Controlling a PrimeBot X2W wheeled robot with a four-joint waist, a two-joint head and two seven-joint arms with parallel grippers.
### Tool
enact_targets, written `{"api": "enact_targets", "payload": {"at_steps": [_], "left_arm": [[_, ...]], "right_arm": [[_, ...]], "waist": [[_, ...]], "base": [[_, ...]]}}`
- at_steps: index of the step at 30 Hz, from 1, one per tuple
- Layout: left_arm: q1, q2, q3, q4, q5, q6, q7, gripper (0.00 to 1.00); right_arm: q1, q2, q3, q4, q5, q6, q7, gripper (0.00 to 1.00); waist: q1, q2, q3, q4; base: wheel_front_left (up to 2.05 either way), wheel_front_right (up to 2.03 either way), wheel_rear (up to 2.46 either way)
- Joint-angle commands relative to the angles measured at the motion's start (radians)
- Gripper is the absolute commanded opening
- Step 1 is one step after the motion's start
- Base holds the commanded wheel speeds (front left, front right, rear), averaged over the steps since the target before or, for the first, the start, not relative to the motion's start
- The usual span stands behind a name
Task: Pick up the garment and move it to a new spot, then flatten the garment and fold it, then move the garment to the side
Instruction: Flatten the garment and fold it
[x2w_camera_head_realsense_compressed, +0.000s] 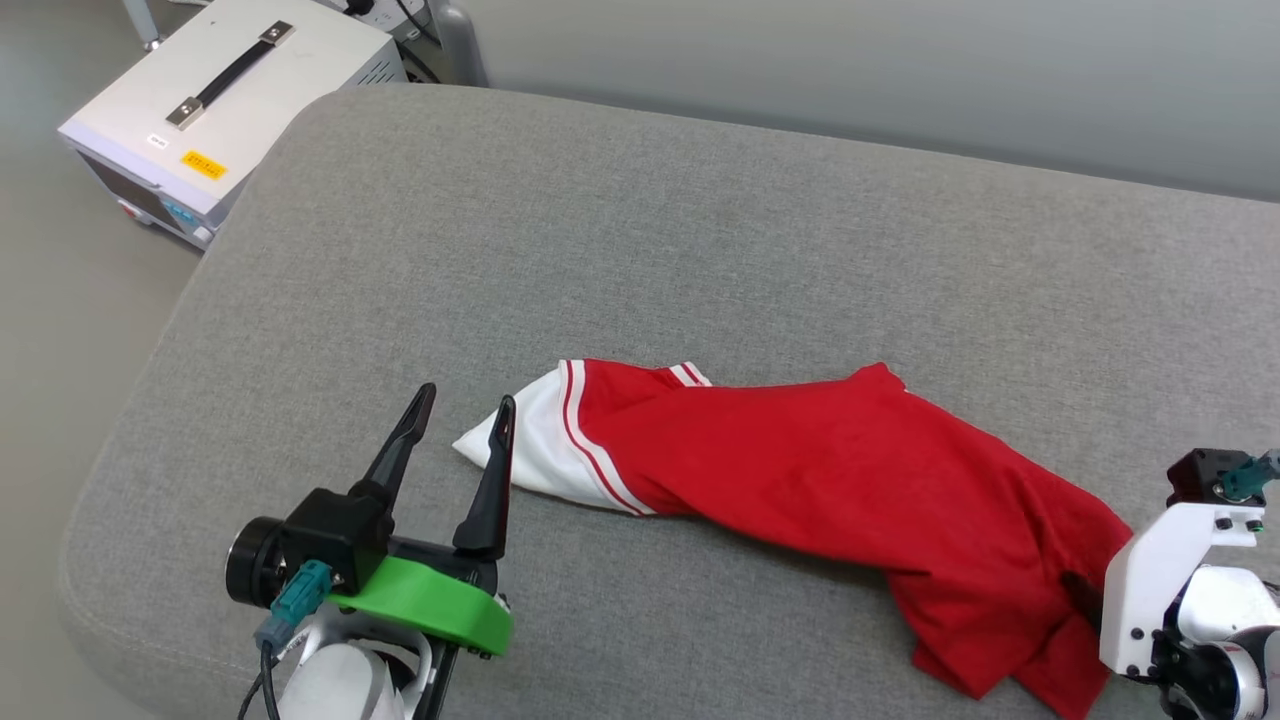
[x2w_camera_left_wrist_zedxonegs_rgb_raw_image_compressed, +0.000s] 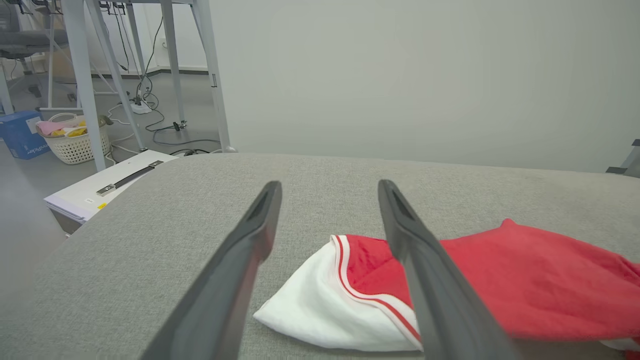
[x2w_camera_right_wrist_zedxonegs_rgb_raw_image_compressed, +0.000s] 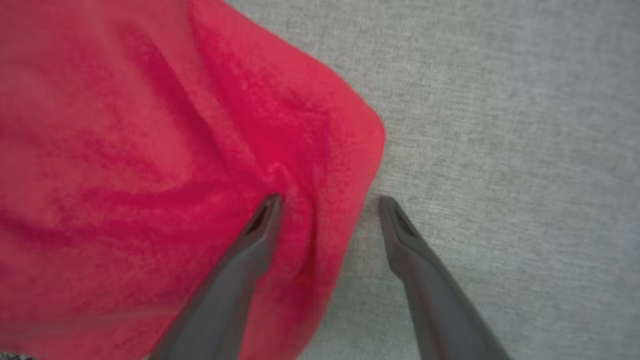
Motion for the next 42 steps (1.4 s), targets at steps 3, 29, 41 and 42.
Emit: {"api": "enact_targets", "payload": {"at_steps": [3,29,41,42], "left_arm": [[-0.017,-0.023,0.018,0.012,0.022,-0.020,-0.006,1.00],[0.008,-0.103,0.088,0.075,0.054,-0.084,-0.006,1.00],[-0.001,-0.120,0.095,0.085,0.058,-0.089,-0.006,1.00],[0.001,-0.121,0.099,0.087,0.058,-0.090,-0.006,1.00]], "right_arm": [[-0.021,0.018,-0.008,0.057,0.030,-0.001,-0.018,1.00],[-0.013,-0.052,0.541,-0.312,0.311,-0.001,0.012,0.00],[-0.168,-0.097,0.796,-0.027,0.338,-0.001,-0.177,1.00],[-0.175,-0.101,0.786,-0.029,0.348,-0.001,-0.182,1.00]], "waist": [[0.0000,0.0000,0.023,0.019],[0.0000,0.0000,-0.029,0.013],[0.0000,0.0000,-0.011,0.048],[0.0000,0.0000,-0.015,0.047]], "base": [[0.00,0.00,0.00],[0.00,0.00,0.00],[0.00,0.00,0.00],[0.00,0.00,0.00]]}}
